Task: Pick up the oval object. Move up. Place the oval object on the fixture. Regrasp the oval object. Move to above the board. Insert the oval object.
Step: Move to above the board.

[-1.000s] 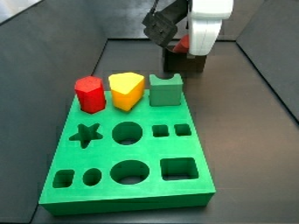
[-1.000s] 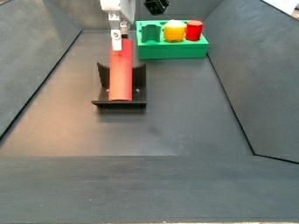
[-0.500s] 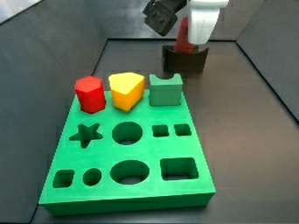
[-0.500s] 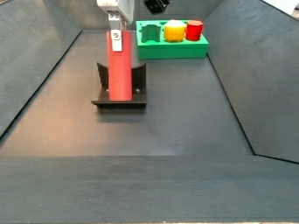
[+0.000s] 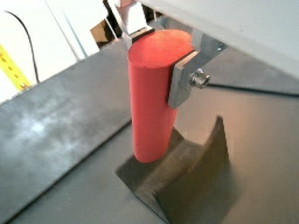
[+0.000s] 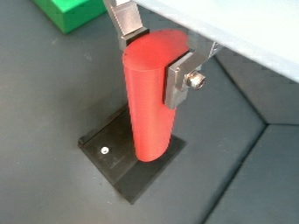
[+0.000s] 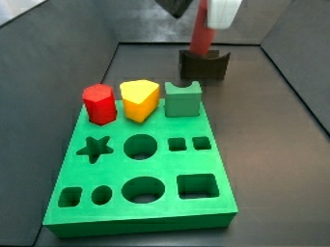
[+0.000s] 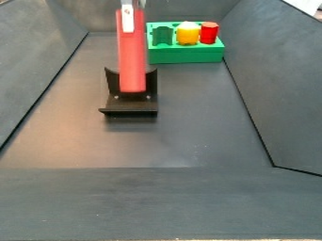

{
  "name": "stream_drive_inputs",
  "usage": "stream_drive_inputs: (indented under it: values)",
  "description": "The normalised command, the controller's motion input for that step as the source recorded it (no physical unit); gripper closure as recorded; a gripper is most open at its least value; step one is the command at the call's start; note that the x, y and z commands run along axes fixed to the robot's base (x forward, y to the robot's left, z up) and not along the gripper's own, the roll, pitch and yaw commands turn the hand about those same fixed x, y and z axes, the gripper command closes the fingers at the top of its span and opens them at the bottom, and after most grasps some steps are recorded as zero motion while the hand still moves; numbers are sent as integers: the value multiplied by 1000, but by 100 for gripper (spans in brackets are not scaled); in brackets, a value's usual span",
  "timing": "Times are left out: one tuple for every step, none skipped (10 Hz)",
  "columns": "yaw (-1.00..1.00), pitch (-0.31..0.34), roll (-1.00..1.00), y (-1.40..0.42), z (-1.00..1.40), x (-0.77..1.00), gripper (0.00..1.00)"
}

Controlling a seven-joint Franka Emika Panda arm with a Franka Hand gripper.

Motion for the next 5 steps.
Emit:
stream_drive_inputs:
  values:
    - [-9,37,49,-67,1000,-125,100]
    - [-19,48,3,-62,1000,-120,100]
    - [-22,60,-25,-60,1000,-116,100]
    - [-21,76,-55,-54,1000,-109,100]
    - [-20,86,-66,-49,1000,-106,100]
